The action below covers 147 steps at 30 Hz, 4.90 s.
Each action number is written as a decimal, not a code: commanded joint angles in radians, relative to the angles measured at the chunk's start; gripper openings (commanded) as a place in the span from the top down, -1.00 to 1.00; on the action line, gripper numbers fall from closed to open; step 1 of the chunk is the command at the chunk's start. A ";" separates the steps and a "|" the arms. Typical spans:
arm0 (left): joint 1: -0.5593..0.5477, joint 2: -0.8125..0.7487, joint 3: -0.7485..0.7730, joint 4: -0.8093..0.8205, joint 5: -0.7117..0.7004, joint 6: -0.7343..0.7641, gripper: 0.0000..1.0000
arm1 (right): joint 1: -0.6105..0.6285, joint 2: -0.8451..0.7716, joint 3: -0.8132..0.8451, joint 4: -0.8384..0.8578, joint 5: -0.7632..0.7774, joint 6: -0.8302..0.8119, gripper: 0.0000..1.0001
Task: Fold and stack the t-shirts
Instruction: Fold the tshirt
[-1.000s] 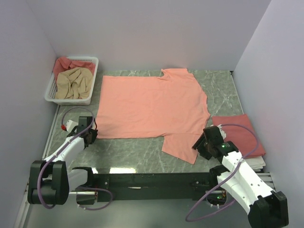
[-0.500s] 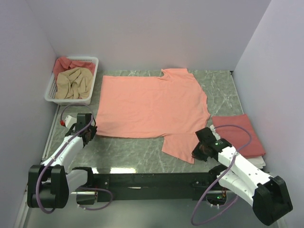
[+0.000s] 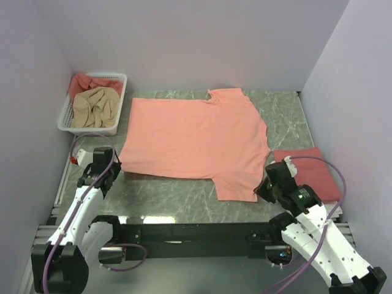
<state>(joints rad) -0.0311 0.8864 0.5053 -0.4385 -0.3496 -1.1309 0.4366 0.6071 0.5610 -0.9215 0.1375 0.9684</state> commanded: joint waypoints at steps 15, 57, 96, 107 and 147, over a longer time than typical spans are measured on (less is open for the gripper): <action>-0.004 0.040 0.053 0.076 -0.008 -0.007 0.99 | 0.010 0.181 0.152 0.116 0.005 -0.181 1.00; 0.000 0.763 0.588 0.050 -0.012 -0.027 0.99 | -0.291 0.935 0.668 0.489 -0.187 -0.315 1.00; 0.060 0.825 0.611 0.133 0.077 0.010 0.99 | -0.383 0.958 0.679 0.510 -0.253 -0.323 1.00; 0.063 0.849 0.638 0.133 0.084 0.017 0.99 | -0.407 0.958 0.655 0.523 -0.257 -0.323 1.00; 0.036 0.614 0.288 0.316 0.213 0.025 0.39 | -0.234 0.997 0.390 0.720 -0.257 -0.226 -0.15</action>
<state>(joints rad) 0.0059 1.4994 0.8101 -0.1570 -0.1215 -1.1038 0.1936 1.5845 0.9714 -0.2874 -0.1211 0.7059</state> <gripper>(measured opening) 0.304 0.575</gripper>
